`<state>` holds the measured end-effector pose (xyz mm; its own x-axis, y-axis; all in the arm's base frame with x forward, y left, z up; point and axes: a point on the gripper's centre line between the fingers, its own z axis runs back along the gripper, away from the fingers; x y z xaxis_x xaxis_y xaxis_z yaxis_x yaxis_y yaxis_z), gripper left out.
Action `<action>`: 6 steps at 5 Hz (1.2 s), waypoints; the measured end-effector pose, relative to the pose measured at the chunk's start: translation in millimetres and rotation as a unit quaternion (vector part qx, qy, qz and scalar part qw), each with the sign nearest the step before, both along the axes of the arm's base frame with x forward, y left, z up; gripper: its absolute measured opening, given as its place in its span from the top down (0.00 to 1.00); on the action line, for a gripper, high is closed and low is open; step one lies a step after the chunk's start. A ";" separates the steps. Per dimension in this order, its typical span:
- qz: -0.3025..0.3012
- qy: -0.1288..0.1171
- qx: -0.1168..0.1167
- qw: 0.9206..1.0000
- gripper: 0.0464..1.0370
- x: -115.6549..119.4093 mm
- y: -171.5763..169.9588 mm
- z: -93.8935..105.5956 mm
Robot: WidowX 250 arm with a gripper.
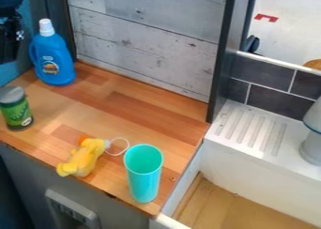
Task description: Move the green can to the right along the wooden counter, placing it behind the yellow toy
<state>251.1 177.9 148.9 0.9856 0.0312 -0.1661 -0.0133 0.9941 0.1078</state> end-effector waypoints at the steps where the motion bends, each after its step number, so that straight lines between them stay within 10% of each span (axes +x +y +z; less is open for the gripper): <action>1: -0.001 0.012 -0.008 1.000 0.04 -0.2 -0.9 -8.4; 3: 0.019 0.004 -0.015 1.000 0.04 -7.7 51.2 -15.0; 6: 0.017 0.083 0.019 0.996 0.04 -31.5 73.6 -55.6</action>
<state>219.6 251.5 93.3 0.9428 0.0729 -0.3252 -0.0252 0.9886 0.1485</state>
